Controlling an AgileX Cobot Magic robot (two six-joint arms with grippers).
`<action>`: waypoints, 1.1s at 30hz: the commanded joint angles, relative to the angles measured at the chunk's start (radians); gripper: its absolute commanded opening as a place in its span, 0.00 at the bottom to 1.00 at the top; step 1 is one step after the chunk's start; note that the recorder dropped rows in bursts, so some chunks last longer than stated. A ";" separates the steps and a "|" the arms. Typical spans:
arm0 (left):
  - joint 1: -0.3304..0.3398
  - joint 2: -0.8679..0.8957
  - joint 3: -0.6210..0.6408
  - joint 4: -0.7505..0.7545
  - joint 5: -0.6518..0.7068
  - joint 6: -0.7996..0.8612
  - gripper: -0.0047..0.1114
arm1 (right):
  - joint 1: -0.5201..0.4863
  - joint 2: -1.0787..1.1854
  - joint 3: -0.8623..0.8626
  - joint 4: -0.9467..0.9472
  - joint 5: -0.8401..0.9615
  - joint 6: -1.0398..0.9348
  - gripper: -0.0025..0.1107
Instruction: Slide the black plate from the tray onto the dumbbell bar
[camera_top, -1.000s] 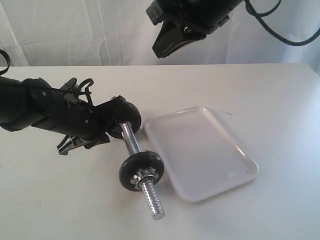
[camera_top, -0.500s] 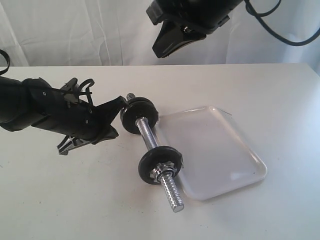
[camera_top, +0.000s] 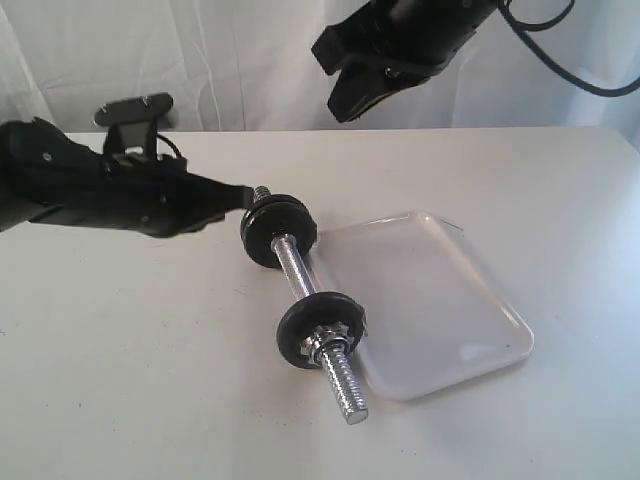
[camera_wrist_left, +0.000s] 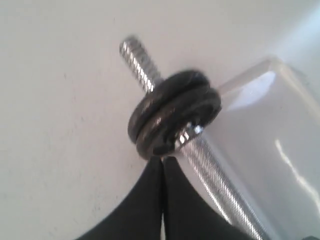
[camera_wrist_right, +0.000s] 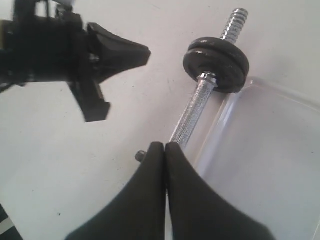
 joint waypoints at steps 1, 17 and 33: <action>0.000 -0.169 0.052 -0.003 -0.068 0.141 0.04 | -0.006 -0.077 0.137 -0.016 -0.195 -0.023 0.02; 0.004 -0.734 0.395 0.049 0.156 0.485 0.04 | -0.006 -0.894 0.949 0.005 -0.431 -0.006 0.02; 0.004 -0.740 0.395 0.049 0.142 0.485 0.04 | -0.100 -1.210 1.358 -0.222 -0.873 0.191 0.02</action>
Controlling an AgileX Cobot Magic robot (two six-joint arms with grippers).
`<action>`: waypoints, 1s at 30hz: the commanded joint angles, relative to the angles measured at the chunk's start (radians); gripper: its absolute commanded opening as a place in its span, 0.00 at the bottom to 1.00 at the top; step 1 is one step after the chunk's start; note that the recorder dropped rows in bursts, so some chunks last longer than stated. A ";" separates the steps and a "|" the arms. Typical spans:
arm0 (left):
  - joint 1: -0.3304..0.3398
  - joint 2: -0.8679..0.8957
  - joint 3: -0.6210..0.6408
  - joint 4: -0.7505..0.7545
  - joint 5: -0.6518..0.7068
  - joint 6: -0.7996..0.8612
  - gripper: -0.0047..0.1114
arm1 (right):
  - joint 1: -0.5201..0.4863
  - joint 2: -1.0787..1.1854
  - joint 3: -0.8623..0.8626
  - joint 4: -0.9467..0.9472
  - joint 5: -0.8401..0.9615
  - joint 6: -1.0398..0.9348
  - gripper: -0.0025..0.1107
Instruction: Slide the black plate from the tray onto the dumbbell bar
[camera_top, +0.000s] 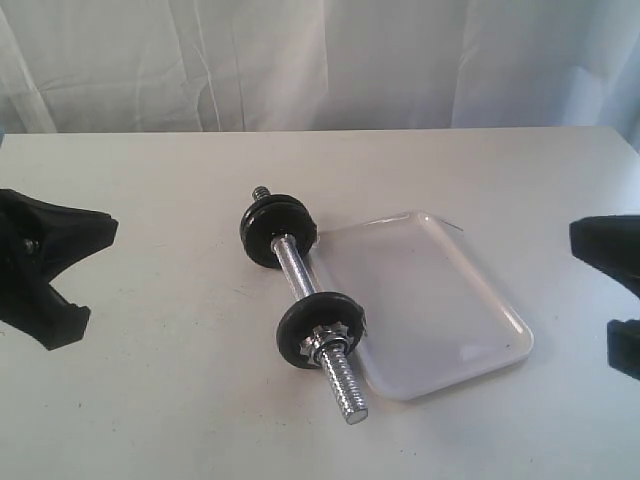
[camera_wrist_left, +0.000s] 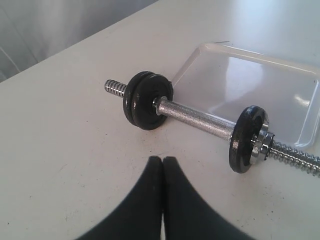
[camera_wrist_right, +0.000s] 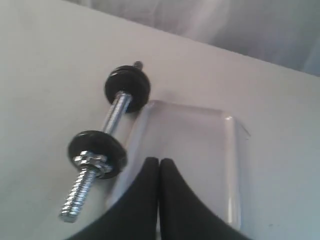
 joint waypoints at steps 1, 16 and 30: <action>0.004 -0.008 0.006 -0.010 0.001 0.001 0.04 | -0.090 -0.145 0.256 -0.073 -0.226 0.052 0.02; 0.004 -0.008 0.006 -0.010 -0.001 0.001 0.04 | -0.383 -0.582 0.512 -0.193 -0.108 0.234 0.02; 0.004 -0.008 0.006 -0.010 -0.001 0.001 0.04 | -0.395 -0.582 0.565 -0.277 -0.153 0.354 0.02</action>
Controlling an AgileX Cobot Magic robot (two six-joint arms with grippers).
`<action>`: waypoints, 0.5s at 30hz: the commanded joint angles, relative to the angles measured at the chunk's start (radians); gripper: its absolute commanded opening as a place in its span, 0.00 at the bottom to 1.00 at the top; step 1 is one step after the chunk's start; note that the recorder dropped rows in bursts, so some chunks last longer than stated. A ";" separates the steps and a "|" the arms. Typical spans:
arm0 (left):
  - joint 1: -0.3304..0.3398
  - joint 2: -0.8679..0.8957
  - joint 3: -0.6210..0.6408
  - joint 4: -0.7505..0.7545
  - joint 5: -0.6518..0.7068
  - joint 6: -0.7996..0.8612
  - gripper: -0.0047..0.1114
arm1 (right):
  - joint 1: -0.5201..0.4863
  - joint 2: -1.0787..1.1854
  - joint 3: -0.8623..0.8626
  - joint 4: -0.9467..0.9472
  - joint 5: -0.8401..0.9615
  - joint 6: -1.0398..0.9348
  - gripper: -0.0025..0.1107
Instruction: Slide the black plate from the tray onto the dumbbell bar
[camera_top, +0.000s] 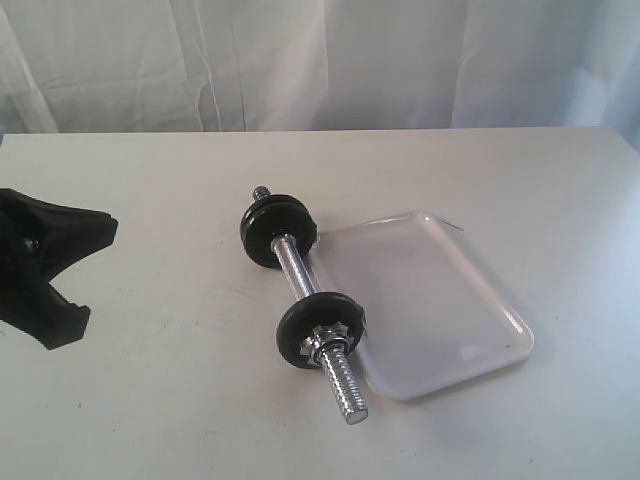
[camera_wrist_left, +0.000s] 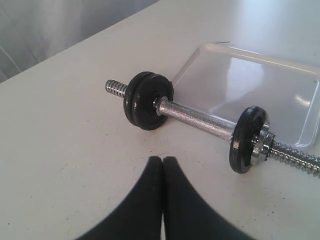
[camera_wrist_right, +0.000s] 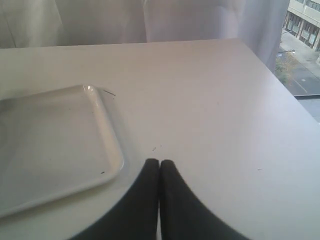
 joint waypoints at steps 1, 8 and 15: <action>0.004 -0.008 0.006 -0.010 0.001 0.001 0.04 | -0.008 -0.006 0.032 0.002 -0.034 0.012 0.02; 0.004 -0.008 0.006 -0.010 0.001 0.001 0.04 | -0.008 -0.006 0.032 0.002 -0.036 0.012 0.02; 0.004 -0.008 0.006 -0.010 0.001 0.001 0.04 | -0.008 -0.006 0.032 0.002 -0.036 0.012 0.02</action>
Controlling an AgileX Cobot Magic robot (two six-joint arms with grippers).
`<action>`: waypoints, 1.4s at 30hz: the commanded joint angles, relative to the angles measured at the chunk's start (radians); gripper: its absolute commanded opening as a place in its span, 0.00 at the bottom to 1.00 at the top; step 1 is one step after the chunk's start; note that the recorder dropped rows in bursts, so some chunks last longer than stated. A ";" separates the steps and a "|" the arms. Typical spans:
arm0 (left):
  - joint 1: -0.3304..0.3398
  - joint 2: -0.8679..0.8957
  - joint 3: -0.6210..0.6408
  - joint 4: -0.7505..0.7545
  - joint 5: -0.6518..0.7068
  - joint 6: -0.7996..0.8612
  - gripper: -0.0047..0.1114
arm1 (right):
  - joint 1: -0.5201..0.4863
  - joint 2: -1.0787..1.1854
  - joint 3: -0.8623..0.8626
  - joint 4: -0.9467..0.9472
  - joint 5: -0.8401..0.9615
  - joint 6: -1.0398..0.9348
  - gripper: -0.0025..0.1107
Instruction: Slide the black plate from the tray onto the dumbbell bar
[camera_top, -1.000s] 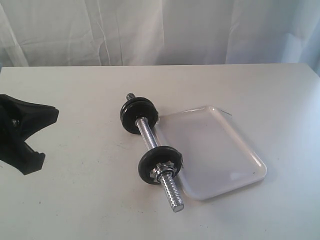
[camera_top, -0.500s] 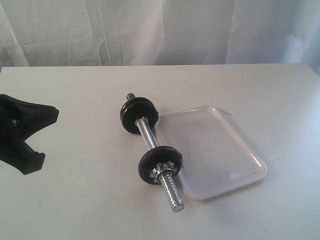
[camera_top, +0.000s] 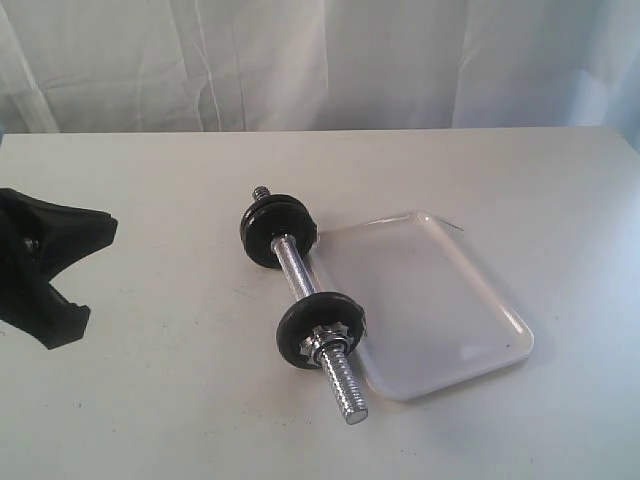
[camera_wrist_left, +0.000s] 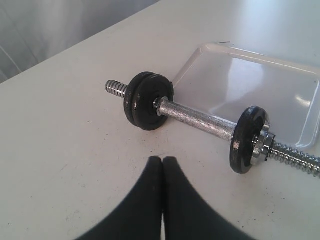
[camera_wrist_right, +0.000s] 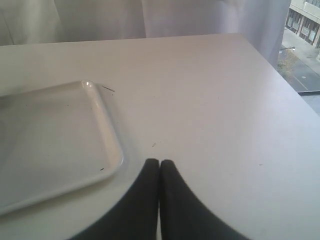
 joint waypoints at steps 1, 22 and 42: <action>0.004 -0.008 0.006 -0.010 0.001 0.001 0.04 | -0.008 -0.006 0.006 0.004 -0.014 0.001 0.02; 0.072 -0.365 0.356 0.039 -0.104 -0.234 0.04 | -0.008 -0.006 0.006 0.004 -0.014 0.001 0.02; 0.547 -0.722 0.521 0.227 0.147 -0.599 0.04 | -0.008 -0.006 0.006 0.004 -0.014 0.001 0.02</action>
